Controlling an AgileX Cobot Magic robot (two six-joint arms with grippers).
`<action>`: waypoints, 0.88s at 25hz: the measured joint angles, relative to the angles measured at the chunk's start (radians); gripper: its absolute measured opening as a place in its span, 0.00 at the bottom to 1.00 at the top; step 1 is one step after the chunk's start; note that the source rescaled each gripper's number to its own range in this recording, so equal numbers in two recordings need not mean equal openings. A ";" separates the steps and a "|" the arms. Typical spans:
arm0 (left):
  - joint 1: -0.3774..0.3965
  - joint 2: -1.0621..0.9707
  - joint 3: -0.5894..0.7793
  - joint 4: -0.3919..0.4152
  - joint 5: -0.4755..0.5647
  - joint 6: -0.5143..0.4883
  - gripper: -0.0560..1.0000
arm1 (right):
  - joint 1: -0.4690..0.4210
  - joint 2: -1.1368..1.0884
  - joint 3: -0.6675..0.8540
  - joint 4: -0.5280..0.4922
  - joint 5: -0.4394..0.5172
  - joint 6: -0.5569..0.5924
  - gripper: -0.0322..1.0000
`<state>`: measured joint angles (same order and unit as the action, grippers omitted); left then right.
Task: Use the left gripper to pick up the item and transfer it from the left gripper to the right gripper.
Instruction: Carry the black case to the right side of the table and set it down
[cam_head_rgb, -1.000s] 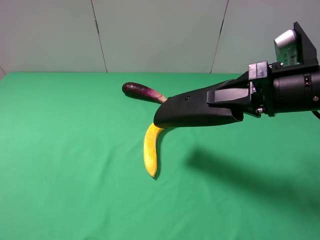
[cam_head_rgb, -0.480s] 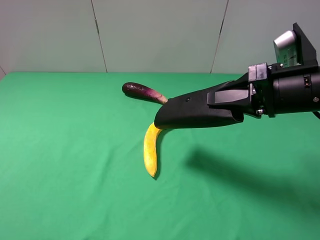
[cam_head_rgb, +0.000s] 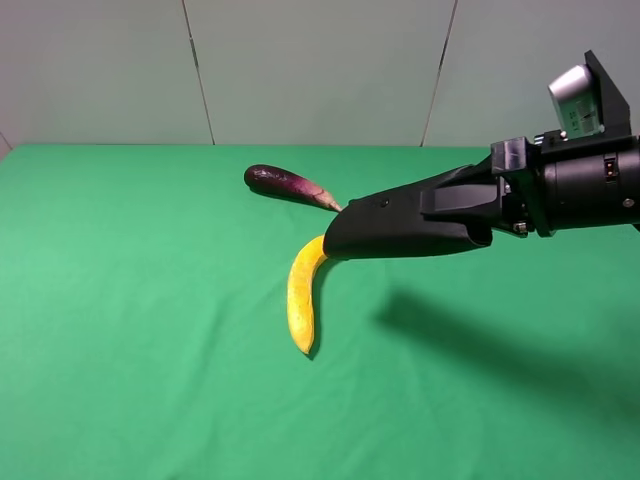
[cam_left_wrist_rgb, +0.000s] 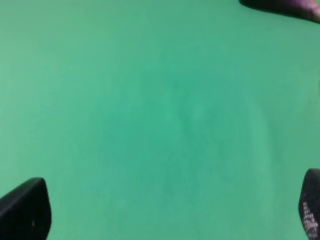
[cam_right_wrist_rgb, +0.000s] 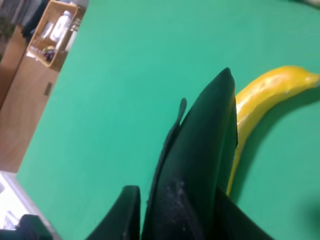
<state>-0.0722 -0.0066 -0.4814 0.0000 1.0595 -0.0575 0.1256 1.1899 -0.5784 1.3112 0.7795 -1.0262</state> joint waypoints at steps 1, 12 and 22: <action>0.000 0.000 0.000 0.000 0.000 0.000 1.00 | 0.000 0.000 -0.004 -0.013 -0.007 0.000 0.09; 0.000 0.000 0.000 0.000 0.000 0.001 1.00 | 0.000 0.002 -0.178 -0.371 -0.155 0.189 0.09; 0.000 0.000 0.000 0.000 0.000 0.001 1.00 | 0.000 0.002 -0.192 -0.666 -0.381 0.325 0.09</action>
<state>-0.0722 -0.0066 -0.4814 0.0000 1.0595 -0.0567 0.1256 1.1917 -0.7703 0.6448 0.3986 -0.7014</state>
